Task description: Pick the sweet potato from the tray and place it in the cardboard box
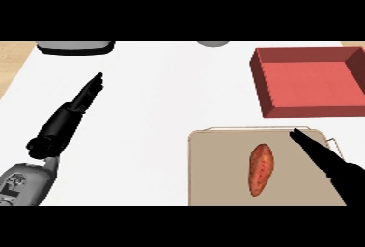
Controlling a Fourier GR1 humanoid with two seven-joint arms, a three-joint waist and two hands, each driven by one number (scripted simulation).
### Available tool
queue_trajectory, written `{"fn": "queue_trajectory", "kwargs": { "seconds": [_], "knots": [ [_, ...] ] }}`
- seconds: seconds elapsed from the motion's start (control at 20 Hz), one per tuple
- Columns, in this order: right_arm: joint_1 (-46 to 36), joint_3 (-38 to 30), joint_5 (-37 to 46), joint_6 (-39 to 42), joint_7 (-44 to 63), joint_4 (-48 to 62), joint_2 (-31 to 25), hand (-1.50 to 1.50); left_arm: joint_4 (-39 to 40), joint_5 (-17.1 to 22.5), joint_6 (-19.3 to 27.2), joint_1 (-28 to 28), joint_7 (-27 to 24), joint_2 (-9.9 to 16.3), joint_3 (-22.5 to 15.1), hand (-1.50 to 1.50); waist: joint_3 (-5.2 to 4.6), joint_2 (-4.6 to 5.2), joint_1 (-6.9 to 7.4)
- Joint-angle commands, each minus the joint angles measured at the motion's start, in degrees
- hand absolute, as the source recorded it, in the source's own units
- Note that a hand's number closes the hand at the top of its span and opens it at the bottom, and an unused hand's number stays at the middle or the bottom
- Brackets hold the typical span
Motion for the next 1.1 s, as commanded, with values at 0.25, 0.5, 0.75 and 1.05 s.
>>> {"fn": "queue_trajectory", "kwargs": {
  "seconds": [0.25, 0.5, 0.75, 1.05],
  "knots": [
    [-1.5, 3.8, 11.2, 2.0, 3.9, 2.9, 8.3, -1.50, -3.7, -3.7, -3.1, 3.8, 0.1, -1.9, 3.1, 0.00, 0.04, -0.08, -0.27],
    [-2.7, 2.6, 13.6, 4.6, -0.1, 7.2, 10.6, -1.50, 4.3, -6.0, -4.3, -1.6, -1.4, -5.6, 5.1, 0.00, 0.04, 0.01, -0.58],
    [-4.3, 6.6, 21.1, 2.3, -1.7, 15.9, 15.0, -1.50, -2.2, -4.5, -7.4, 1.2, 2.1, -4.1, 7.4, 0.00, 0.05, -0.02, -0.24],
    [-1.5, 0.6, 19.3, 6.1, -5.9, 12.5, 14.4, -1.50, 3.7, -9.2, -7.0, -1.0, -1.8, -8.1, 8.9, 0.00, 0.04, -0.02, -0.60]
  ]
}}
